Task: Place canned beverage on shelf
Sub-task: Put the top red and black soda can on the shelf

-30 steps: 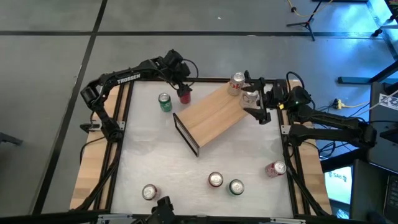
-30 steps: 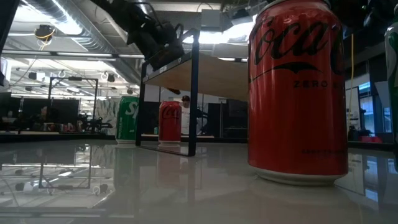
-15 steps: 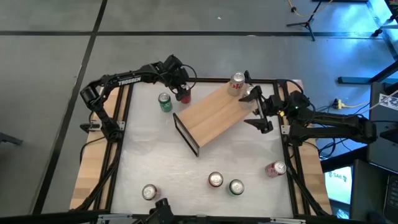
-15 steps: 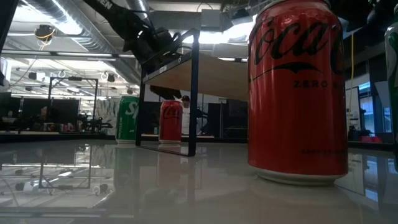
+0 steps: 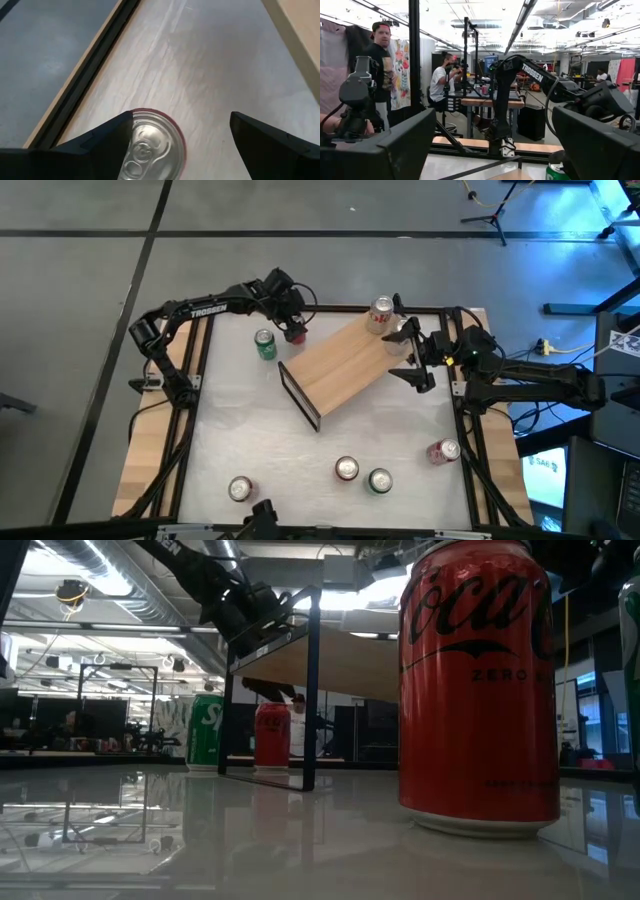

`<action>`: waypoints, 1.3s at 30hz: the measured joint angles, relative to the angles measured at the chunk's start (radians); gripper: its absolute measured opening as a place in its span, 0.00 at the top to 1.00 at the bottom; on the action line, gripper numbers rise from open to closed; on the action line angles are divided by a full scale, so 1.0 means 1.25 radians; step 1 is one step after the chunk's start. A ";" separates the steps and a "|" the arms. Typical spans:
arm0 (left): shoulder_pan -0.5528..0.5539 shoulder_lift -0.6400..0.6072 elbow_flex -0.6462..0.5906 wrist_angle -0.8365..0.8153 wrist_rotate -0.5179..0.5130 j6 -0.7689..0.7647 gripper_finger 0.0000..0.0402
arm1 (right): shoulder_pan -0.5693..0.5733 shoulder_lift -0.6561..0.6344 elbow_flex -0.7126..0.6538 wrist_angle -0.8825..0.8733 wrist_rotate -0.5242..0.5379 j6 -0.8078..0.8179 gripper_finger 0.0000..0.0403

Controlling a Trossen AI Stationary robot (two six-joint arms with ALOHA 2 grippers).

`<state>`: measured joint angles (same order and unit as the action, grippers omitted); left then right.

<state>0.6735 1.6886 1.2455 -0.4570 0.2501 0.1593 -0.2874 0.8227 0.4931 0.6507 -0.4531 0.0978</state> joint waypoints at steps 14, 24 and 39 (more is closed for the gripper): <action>0.023 -0.002 0.067 -0.014 -0.082 0.007 0.20 | -0.001 0.000 0.000 -0.005 0.000 -0.001 0.03; 0.026 -0.002 0.056 -0.033 -0.081 0.007 0.20 | -0.001 0.000 0.000 -0.038 0.000 -0.001 0.03; 0.023 -0.001 -0.035 -0.015 -0.087 0.009 0.20 | -0.001 0.000 0.000 -0.039 0.000 -0.002 0.03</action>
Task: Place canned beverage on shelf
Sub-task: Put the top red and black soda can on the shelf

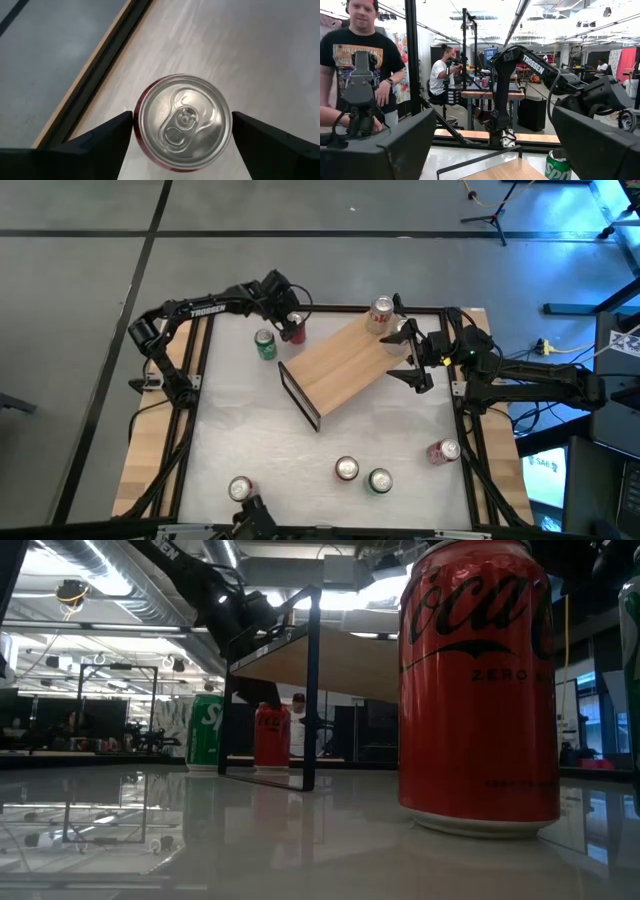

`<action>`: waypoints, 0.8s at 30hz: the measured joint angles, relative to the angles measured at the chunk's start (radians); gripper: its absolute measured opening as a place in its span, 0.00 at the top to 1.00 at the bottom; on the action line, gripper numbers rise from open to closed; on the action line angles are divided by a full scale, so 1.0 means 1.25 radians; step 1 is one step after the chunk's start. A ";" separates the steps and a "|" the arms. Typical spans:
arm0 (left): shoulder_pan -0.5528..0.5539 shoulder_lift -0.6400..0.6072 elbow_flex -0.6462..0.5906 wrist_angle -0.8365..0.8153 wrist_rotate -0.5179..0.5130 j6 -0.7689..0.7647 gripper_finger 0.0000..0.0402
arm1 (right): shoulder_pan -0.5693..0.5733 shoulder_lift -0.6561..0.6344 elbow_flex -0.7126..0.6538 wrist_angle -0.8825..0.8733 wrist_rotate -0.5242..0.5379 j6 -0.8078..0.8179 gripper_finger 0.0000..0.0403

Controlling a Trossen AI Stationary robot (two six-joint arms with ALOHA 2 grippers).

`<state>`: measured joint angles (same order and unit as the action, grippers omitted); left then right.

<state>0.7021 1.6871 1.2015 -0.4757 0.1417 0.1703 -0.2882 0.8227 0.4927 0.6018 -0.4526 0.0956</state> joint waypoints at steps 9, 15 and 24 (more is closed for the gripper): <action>-0.008 -0.001 -0.032 0.049 -0.002 0.010 0.20 | 0.000 0.000 0.000 0.000 0.000 0.000 0.03; -0.019 0.001 -0.033 0.074 -0.010 -0.004 0.20 | 0.000 0.000 0.000 -0.001 0.000 0.000 0.03; -0.032 0.001 -0.033 0.078 -0.069 -0.002 0.21 | 0.000 0.000 0.000 -0.001 0.000 0.000 0.03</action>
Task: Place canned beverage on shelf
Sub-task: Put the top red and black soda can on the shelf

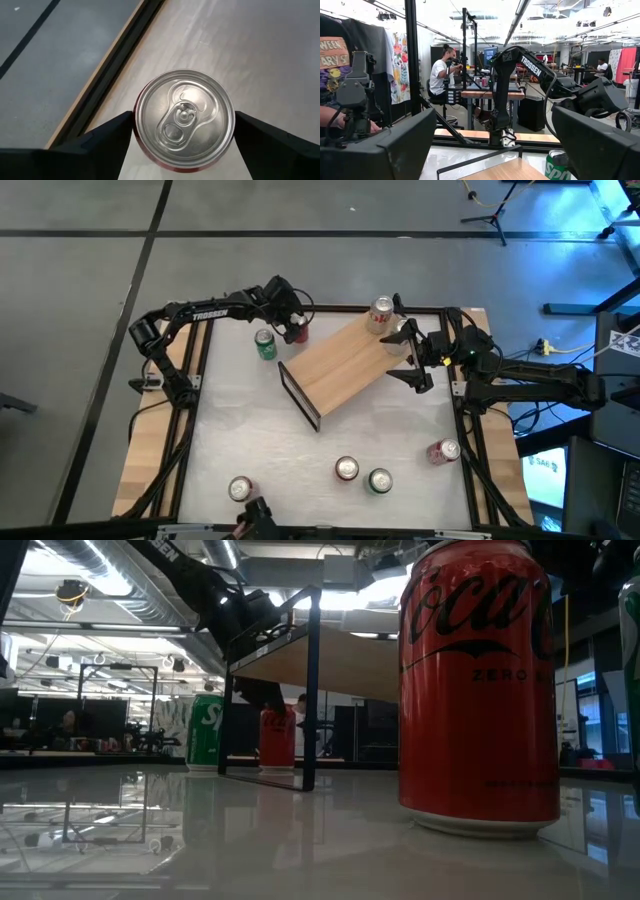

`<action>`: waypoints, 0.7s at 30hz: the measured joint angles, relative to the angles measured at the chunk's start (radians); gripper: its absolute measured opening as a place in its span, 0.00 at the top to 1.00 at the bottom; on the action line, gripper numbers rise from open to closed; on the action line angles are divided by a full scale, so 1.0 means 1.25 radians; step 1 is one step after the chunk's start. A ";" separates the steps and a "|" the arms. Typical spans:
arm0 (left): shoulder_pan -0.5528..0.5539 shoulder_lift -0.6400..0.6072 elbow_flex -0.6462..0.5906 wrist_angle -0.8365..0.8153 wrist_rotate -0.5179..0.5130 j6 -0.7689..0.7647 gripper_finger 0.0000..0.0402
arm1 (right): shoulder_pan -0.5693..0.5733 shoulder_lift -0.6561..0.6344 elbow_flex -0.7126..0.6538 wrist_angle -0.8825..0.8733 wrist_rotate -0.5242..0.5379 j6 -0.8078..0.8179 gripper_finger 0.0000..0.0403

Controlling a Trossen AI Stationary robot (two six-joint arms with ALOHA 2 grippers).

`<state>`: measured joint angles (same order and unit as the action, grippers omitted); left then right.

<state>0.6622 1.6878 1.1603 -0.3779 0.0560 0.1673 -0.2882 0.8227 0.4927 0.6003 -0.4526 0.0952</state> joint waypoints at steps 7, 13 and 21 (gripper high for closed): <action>-0.002 0.000 0.001 0.000 0.003 0.000 0.30 | 0.000 0.000 0.000 0.000 0.000 0.000 0.03; -0.002 0.000 0.001 0.000 0.004 0.000 0.32 | 0.000 0.000 0.000 0.000 0.000 0.000 0.03; -0.002 -0.015 0.002 -0.010 0.005 0.001 0.33 | 0.000 0.000 0.000 -0.001 0.000 0.000 0.03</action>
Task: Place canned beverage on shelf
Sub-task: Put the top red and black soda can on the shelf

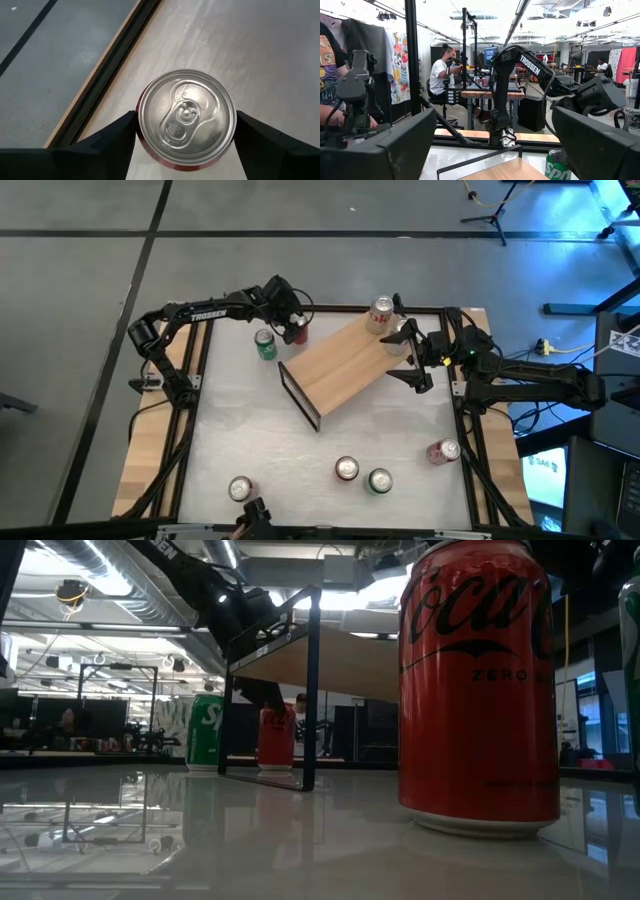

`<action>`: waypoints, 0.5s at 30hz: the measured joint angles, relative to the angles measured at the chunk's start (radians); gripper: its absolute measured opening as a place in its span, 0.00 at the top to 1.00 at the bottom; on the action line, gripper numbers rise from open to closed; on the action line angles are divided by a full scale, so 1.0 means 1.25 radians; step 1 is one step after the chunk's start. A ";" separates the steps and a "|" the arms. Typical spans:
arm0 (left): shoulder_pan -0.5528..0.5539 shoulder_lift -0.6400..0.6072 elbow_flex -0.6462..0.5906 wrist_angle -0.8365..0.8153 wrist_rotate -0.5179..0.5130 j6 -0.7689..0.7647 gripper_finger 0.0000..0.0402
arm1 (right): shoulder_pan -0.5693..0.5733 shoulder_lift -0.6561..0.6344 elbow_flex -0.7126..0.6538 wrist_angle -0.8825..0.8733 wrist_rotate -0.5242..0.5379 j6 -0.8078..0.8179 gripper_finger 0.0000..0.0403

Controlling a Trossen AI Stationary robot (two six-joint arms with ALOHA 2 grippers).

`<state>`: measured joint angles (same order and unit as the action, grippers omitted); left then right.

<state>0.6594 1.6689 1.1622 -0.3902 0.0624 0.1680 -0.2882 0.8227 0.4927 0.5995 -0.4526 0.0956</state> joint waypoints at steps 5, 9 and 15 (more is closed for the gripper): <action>0.000 -0.051 0.000 0.005 0.000 0.000 0.33 | 0.000 0.000 0.000 0.000 0.000 0.000 0.03; -0.002 -0.104 0.000 0.004 0.001 -0.001 0.33 | 0.000 0.000 0.000 0.000 0.000 0.000 0.03; -0.003 -0.193 0.000 0.009 0.003 -0.018 0.33 | 0.000 0.000 0.000 0.000 0.000 0.000 0.03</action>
<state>0.6561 1.4271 1.1622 -0.3795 0.0658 0.1450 -0.2882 0.8227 0.4927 0.5995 -0.4526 0.0952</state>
